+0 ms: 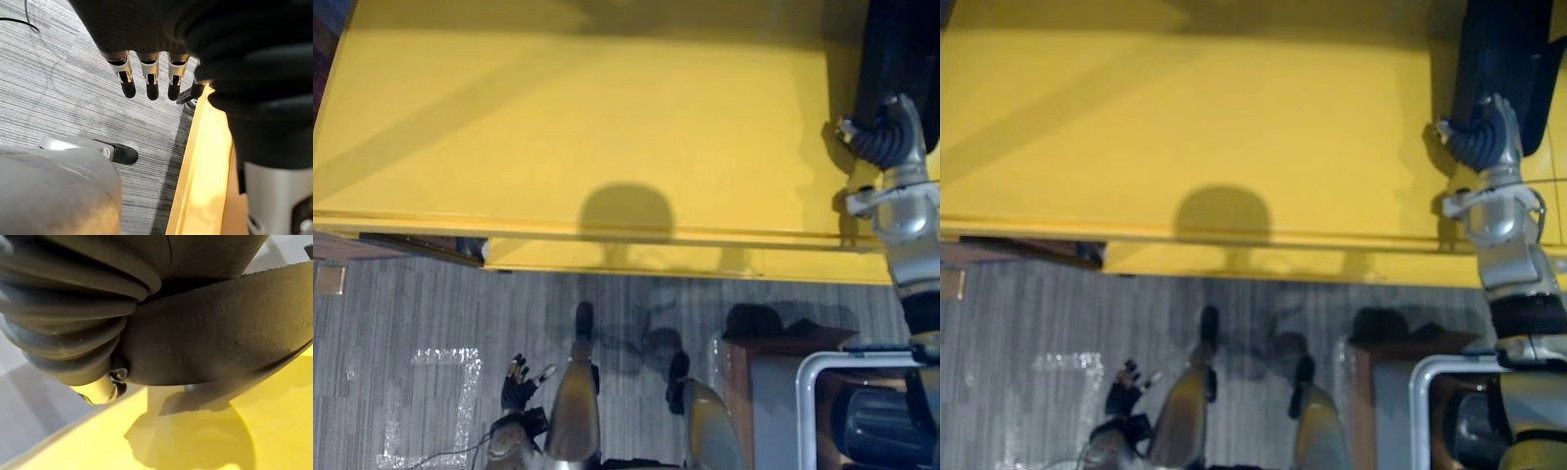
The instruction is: Walk over and take plastic housings, then place them on the shelf
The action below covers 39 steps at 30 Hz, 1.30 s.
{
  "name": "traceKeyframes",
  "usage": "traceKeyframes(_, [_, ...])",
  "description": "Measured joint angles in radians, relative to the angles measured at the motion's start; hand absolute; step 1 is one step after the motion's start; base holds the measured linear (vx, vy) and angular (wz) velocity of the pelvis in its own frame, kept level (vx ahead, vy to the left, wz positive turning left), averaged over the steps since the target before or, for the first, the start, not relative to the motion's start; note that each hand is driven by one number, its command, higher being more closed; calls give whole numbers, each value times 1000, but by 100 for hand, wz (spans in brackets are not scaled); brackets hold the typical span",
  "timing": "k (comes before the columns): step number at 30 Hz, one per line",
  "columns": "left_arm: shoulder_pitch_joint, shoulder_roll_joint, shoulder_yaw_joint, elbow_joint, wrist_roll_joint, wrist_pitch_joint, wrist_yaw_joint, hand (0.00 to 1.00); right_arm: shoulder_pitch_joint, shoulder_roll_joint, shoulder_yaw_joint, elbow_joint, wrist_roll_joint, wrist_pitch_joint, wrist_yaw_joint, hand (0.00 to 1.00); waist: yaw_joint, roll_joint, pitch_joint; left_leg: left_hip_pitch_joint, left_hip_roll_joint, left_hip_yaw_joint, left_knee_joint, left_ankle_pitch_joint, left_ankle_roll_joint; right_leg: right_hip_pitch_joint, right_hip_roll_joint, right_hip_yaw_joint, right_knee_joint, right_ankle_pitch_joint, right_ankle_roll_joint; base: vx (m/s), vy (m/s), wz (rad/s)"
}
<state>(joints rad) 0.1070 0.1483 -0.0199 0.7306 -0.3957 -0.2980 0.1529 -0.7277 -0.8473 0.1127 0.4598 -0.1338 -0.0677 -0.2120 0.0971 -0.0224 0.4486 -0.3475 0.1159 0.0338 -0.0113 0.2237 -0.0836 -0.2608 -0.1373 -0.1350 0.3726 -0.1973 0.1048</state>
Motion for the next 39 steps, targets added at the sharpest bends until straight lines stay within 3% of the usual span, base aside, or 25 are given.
traceKeyframes(12, [0, 1, -1, 0, 0, 10, 0, 0, -25, -5, 6, 6, 2, 50, 83, 100, 1, 7, -5, 11, -2, 1, 4, 2, -2, 18, -1, 0, -8, 4, 6, 0, 0, 0])
traceKeyframes(13, [0, 1, -1, 0, 0, 10, 0, 0, -25, -5, 7, 7, 2, 51, 89, 0, 1, 7, -5, 13, -2, 1, 4, 1, -2, 21, -1, 1, -10, 5, 6, 0, 0, 0])
traceKeyframes(39, [0, 2, -1, 3, 0, 16, -1, 0, -31, -6, 25, -2, 4, 78, 81, 0, 3, 7, -29, -2, -4, 4, 1, -2, 4, 17, 0, 3, -40, 23, 11, 0, 0, 0])
